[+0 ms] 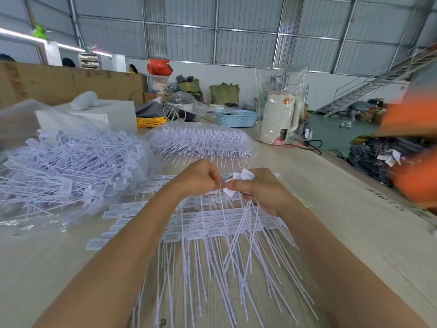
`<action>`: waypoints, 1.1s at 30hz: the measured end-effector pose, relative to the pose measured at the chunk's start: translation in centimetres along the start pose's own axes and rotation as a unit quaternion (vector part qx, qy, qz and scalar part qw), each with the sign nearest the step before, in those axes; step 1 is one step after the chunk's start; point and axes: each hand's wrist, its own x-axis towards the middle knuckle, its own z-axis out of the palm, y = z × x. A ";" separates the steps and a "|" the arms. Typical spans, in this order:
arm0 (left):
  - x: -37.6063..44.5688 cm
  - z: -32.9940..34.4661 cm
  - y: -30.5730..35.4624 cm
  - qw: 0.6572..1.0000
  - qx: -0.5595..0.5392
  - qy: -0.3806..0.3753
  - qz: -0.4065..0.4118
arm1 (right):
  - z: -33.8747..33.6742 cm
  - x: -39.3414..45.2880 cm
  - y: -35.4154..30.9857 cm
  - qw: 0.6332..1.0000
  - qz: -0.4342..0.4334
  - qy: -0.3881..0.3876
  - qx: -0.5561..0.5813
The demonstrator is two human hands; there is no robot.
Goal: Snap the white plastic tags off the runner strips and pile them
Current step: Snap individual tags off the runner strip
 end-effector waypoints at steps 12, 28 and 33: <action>0.0 0.1 0.4 0.997 -0.081 -0.008 -0.008 | -0.2 -0.3 -0.4 0.998 -0.041 0.046 -0.017; 0.4 -0.7 0.3 0.917 -0.289 -0.167 -0.220 | 0.3 -0.8 -0.8 0.984 -0.124 0.058 -0.117; -0.6 -2.6 1.1 0.914 -0.322 -0.199 -0.143 | -4.6 -0.6 -0.1 0.972 -0.067 0.224 -0.010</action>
